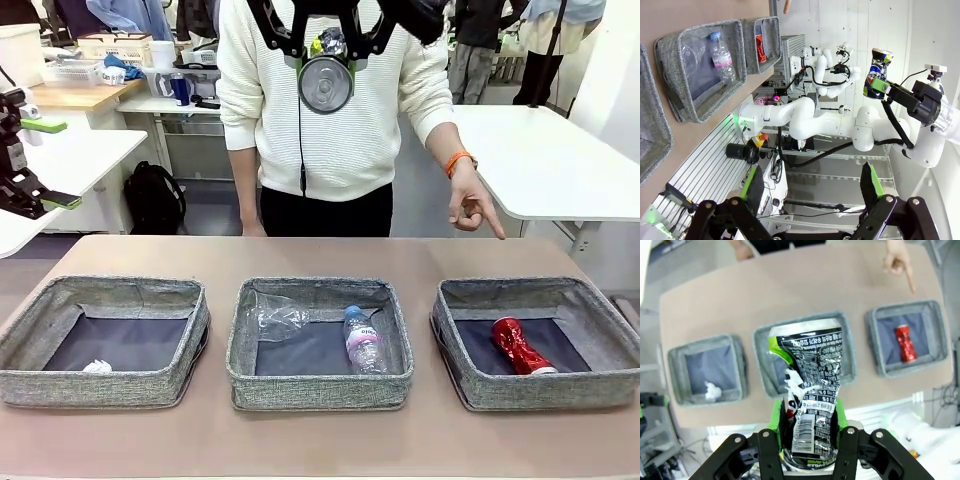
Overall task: Sort the waste into the appropriate baskets.
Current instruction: Place the picked waste into the Fabric basket indicated by the person.
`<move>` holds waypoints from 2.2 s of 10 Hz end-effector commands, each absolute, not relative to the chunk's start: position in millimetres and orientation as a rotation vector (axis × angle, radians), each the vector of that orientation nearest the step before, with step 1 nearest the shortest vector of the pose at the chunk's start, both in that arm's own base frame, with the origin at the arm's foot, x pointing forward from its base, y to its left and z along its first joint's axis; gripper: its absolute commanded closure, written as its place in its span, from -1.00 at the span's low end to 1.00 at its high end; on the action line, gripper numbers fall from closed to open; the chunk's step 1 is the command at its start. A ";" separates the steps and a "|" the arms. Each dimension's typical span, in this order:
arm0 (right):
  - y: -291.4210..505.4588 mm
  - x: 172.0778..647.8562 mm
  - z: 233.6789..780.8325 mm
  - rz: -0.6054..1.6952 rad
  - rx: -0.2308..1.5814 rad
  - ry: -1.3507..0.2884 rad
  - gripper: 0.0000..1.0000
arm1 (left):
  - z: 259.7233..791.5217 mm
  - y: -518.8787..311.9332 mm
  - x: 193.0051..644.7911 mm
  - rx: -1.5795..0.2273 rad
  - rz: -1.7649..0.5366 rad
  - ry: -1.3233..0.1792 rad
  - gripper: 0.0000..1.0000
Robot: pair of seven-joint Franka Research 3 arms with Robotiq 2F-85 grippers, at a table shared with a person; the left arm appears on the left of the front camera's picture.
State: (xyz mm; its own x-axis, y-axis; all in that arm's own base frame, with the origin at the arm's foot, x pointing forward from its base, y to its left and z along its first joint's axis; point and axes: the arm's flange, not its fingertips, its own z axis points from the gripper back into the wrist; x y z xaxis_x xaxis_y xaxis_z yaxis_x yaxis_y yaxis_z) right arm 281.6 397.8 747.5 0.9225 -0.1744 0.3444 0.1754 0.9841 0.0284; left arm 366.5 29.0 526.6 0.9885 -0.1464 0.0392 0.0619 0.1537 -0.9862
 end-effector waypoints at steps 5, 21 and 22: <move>323.6 295.4 714.3 -0.046 0.020 -0.381 0.09 | 527.2 26.9 364.9 -1.418 -0.146 0.053 -1.00; 81.0 302.9 438.1 -0.071 0.153 -0.139 0.09 | 527.2 26.9 364.9 -1.418 -0.146 0.053 -1.00; 81.5 303.2 438.1 -0.072 0.152 -0.137 0.09 | 527.2 26.9 364.9 -1.418 -0.146 0.053 -1.00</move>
